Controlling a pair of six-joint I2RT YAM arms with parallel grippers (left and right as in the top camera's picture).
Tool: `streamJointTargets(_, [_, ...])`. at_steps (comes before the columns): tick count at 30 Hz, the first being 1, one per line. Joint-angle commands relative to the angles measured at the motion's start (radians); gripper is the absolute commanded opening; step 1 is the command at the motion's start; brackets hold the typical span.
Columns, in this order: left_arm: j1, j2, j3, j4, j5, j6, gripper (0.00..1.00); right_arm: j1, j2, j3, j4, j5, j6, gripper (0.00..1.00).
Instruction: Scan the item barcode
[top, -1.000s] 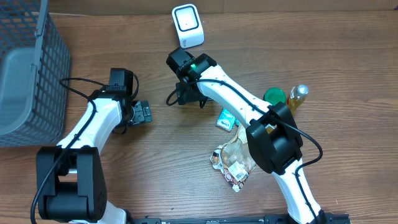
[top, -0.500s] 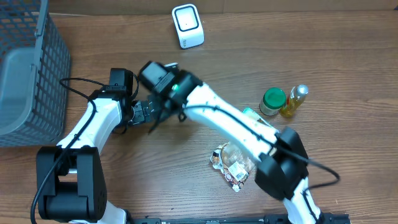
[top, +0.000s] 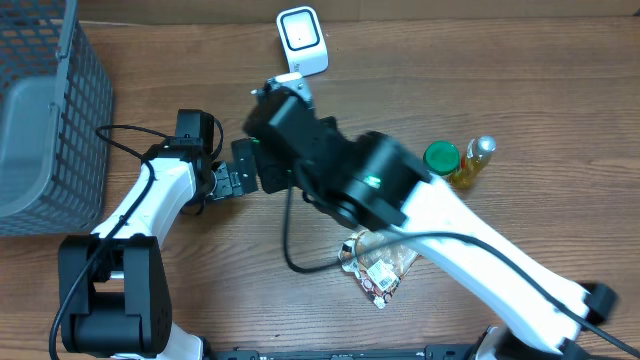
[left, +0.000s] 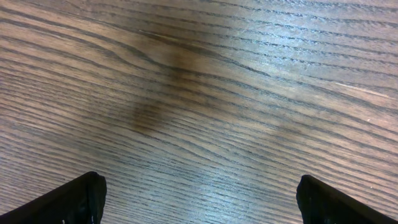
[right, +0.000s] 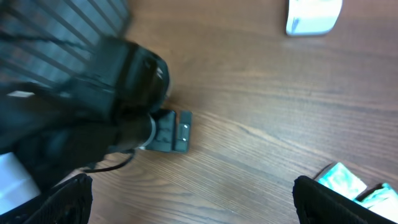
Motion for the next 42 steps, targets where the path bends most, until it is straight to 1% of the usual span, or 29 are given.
streamJointTargets(1, [-0.002,-0.006,0.013,0.0,-0.012,0.018,1.0,-0.003,-0.077,0.009,0.003,0.008,0.007,1.0])
streamJointTargets(8, [-0.002,-0.006,0.013,0.0,-0.012,0.018,1.0,-0.006,-0.204,0.009,0.003,0.008,0.007,1.0])
streamJointTargets(13, [-0.002,-0.006,0.013,0.0,-0.012,0.018,1.0,-0.056,-0.285,0.009,0.003,0.008,0.007,1.0])
streamJointTargets(17, [-0.002,-0.006,0.013,0.0,-0.012,0.018,1.0,-0.18,-0.347,0.009,0.003,0.008,0.007,1.0])
streamJointTargets(23, [-0.002,-0.006,0.013,0.0,-0.012,0.018,1.0,-0.419,-0.432,0.009,0.003,0.008,0.007,1.0])
streamJointTargets(27, [-0.002,-0.006,0.013,0.0,-0.012,0.018,1.0,-0.523,-0.496,0.009,0.002,0.008,0.007,1.0])
streamJointTargets(34, [-0.002,-0.006,0.013,0.0,-0.012,0.018,1.0,-0.542,-0.616,0.009,-0.035,0.008,0.007,1.0])
streamJointTargets(42, [-0.002,-0.006,0.013,0.0,-0.012,0.018,1.0,-0.542,-0.716,0.008,-0.167,0.008,0.007,1.0])
